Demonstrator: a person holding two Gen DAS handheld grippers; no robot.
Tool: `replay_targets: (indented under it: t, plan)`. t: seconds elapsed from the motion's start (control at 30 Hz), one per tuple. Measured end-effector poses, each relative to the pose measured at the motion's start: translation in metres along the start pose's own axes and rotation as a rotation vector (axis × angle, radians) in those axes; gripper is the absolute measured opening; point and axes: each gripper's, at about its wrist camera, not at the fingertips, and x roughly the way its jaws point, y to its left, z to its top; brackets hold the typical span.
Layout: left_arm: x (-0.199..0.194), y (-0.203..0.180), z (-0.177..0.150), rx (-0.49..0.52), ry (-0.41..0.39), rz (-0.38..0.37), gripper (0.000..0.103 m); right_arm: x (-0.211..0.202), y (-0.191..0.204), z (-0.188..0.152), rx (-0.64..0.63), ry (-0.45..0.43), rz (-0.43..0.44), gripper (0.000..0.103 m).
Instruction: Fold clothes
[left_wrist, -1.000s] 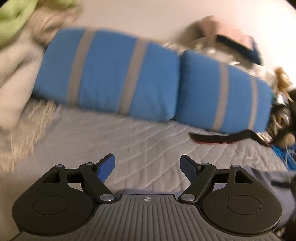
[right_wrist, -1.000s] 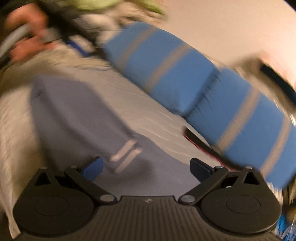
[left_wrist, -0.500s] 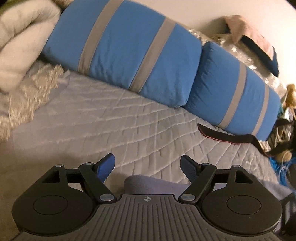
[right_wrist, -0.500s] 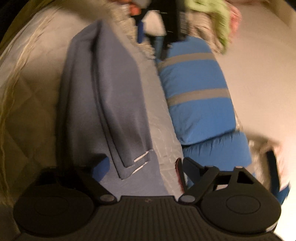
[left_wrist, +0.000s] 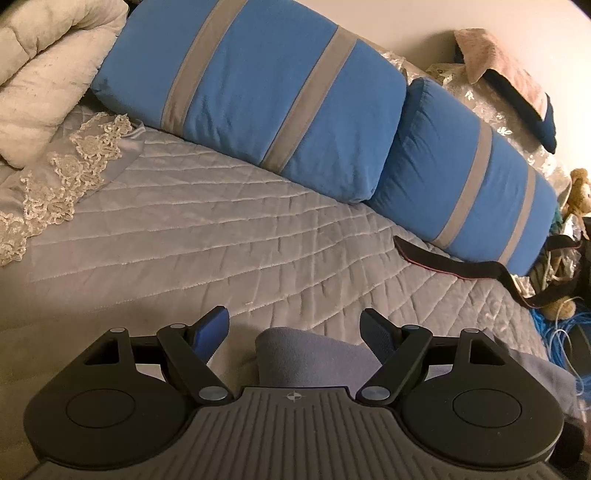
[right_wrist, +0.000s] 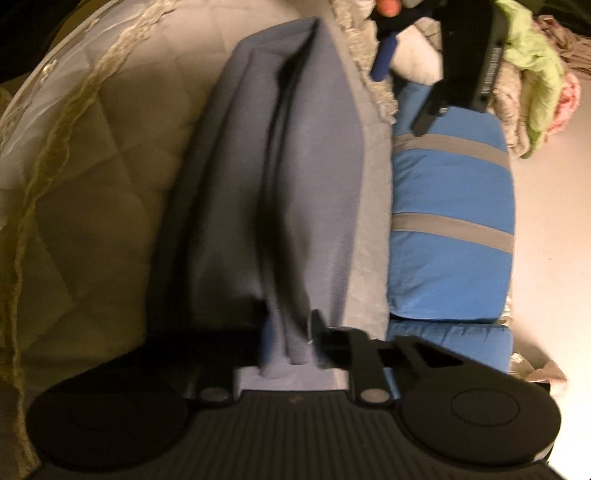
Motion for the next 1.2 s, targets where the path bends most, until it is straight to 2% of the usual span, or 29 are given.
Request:
replay_targets:
  t: [0.07, 0.23, 0.43, 0.7, 0.87, 0.97, 1.03, 1.1, 1.13, 1.2]
  plan:
    - [0.000, 0.000, 0.000, 0.004, 0.003, -0.008, 0.077, 0.000, 0.002, 0.000, -0.007, 0.001, -0.001, 0.012]
    - [-0.001, 0.000, 0.000, 0.005, 0.005, -0.025, 0.077, -0.007, -0.008, -0.011, 0.007, -0.004, -0.061, 0.008]
    - [-0.002, 0.000, 0.000, 0.000, 0.006, -0.032, 0.077, -0.018, -0.032, -0.044, 0.008, 0.032, -0.133, 0.004]
    - [0.001, -0.004, -0.001, 0.012, 0.022, -0.039, 0.077, -0.027, -0.052, -0.091, -0.003, 0.138, -0.176, 0.004]
    - [0.002, -0.005, -0.004, 0.018, 0.036, -0.041, 0.077, -0.038, -0.040, -0.113, -0.012, 0.194, -0.117, 0.004]
    - [0.004, -0.007, -0.005, 0.019, 0.044, -0.040, 0.077, -0.045, -0.012, -0.116, -0.010, 0.210, 0.001, 0.004]
    - [0.005, -0.008, -0.006, 0.025, 0.049, -0.040, 0.077, -0.044, -0.008, -0.112, -0.001, 0.206, 0.048, 0.006]
    - [0.006, -0.010, -0.007, 0.032, 0.056, -0.038, 0.077, -0.041, -0.003, -0.108, 0.012, 0.222, 0.092, 0.016]
    - [0.007, -0.011, -0.007, 0.035, 0.060, -0.039, 0.077, -0.040, -0.001, -0.107, 0.008, 0.231, 0.102, 0.029]
    - [0.008, -0.012, -0.008, 0.040, 0.065, -0.039, 0.077, -0.037, 0.004, -0.106, 0.000, 0.249, 0.124, 0.034]
